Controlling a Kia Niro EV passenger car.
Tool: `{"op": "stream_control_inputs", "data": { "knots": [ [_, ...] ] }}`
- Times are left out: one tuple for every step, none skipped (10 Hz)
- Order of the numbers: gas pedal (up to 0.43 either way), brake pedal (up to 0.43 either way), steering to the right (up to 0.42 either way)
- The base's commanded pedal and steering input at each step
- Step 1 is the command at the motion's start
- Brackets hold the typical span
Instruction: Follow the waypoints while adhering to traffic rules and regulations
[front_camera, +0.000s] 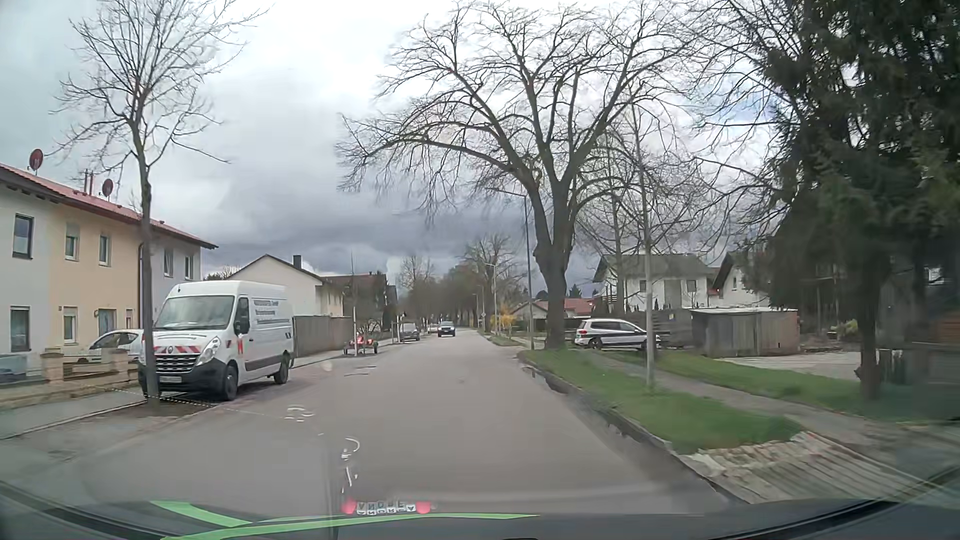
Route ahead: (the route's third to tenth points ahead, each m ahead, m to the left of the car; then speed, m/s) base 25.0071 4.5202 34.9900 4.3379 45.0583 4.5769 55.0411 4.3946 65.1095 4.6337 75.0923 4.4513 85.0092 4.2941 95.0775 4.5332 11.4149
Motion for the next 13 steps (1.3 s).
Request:
{"op": "stream_control_inputs", "data": {
  "knots": [
    [0.118, 0.000, 0.000],
    [0.118, 0.000, -0.001],
    [0.118, 0.000, -0.001],
    [0.118, 0.000, -0.002],
    [0.118, 0.000, -0.002],
    [0.118, 0.000, -0.003],
    [0.118, 0.000, -0.004],
    [0.118, 0.000, -0.003],
    [0.118, 0.000, -0.004],
    [0.118, 0.000, -0.004],
    [0.118, 0.000, -0.003],
    [0.118, 0.000, -0.004],
    [0.118, 0.000, -0.003]
  ]
}}
